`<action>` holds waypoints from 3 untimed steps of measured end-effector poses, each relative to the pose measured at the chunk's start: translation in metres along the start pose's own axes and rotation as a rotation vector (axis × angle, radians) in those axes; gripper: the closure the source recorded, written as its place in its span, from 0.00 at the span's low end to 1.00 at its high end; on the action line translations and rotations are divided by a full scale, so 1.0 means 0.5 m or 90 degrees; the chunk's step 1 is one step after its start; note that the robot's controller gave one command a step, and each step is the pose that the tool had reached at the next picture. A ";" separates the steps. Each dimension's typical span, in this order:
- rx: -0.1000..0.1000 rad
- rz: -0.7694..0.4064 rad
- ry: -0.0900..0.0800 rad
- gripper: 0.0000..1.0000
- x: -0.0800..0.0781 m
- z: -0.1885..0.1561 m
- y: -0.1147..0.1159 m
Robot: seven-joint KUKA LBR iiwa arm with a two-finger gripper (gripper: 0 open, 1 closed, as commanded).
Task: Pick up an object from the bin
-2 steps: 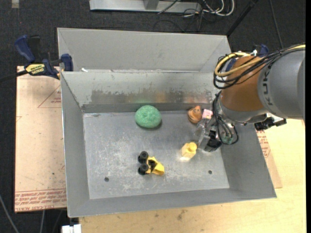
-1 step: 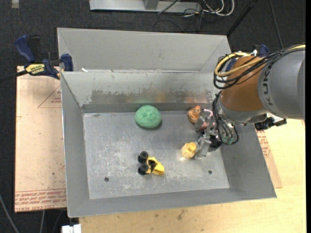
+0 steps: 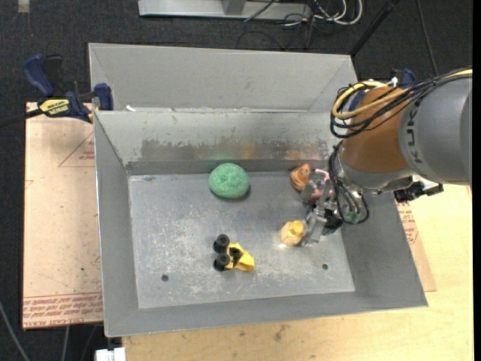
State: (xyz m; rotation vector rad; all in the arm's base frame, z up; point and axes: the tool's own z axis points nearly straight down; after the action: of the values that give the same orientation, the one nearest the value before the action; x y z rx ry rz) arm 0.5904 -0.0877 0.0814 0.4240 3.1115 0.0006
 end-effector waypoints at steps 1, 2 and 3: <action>0.000 0.004 0.000 0.00 0.020 0.018 -0.008; -0.001 0.021 -0.002 1.00 -0.009 0.022 0.000; 0.000 0.021 0.002 0.00 -0.007 0.023 -0.001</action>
Offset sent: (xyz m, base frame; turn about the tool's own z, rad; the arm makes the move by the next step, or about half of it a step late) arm 0.0033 -0.0022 -0.0114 0.0353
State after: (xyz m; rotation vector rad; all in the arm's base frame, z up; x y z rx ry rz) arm 0.5937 -0.0890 0.0699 0.4751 3.1069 0.0012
